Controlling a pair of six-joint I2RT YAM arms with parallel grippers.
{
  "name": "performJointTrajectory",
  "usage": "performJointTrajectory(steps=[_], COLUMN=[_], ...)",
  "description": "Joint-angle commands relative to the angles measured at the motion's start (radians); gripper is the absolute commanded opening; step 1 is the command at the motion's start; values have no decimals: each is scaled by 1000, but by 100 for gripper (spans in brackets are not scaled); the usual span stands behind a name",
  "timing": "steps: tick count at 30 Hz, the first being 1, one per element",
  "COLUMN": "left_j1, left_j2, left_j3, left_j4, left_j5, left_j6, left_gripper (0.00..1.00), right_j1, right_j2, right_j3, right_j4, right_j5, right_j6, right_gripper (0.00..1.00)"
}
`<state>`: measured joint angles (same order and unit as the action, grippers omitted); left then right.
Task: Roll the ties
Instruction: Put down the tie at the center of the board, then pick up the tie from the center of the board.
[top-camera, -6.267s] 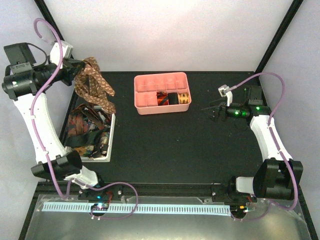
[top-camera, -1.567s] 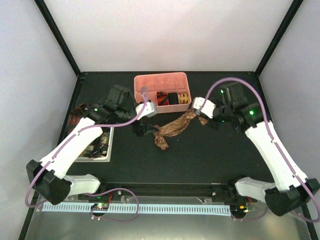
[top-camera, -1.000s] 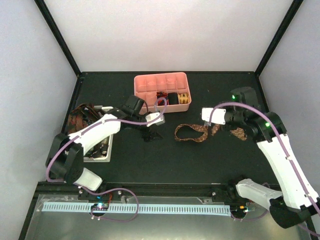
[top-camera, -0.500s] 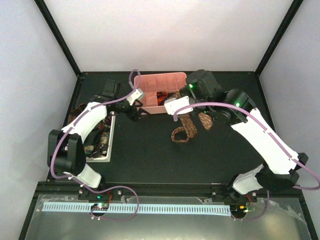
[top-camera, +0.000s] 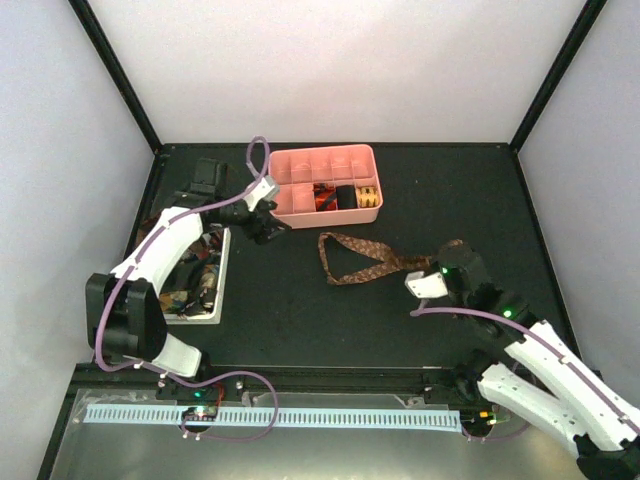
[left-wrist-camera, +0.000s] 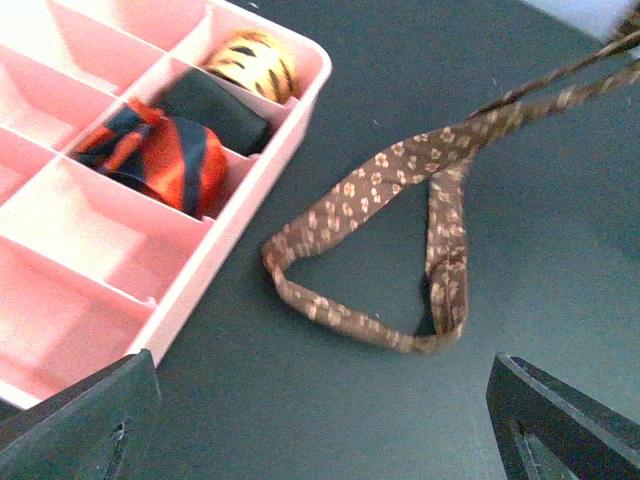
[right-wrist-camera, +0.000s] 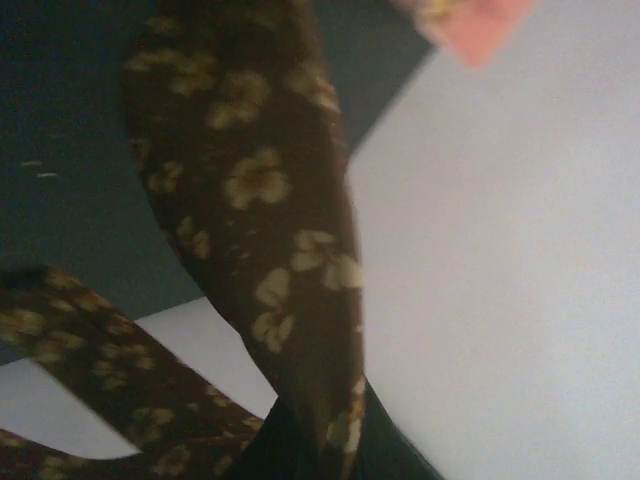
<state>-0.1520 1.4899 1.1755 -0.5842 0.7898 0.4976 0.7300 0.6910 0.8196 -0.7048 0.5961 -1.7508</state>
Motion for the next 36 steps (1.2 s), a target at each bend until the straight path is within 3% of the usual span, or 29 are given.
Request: performJointTrajectory(steps=[1, 4, 11, 20, 30, 32, 36], left_j1=[-98, -191, -328, -478, -546, -546, -535], left_j2=[2, 56, 277, 413, 597, 621, 597], left_j3=[-22, -9, 178, 257, 383, 406, 397], left_j4=[-110, -118, -158, -4, -9, -3, 18], left_j5=[5, -95, -330, -714, -907, -933, -942], left_j6=[174, 176, 100, 63, 90, 84, 62], left_gripper=[93, 90, 80, 79, 67, 59, 27], right_j1=[-103, -105, -105, -105, -105, -105, -111], right_j2=[-50, 3, 7, -20, -41, -53, -76], right_j3=[-80, -22, -37, -58, -47, -53, -69], right_j4=[75, -9, -53, -70, -126, -134, -163], right_j5=[-79, -97, -151, -161, -149, -147, -138], right_j6=[-18, 78, 103, 121, 185, 198, 247], right_gripper=[2, 2, 2, 2, 2, 1, 2])
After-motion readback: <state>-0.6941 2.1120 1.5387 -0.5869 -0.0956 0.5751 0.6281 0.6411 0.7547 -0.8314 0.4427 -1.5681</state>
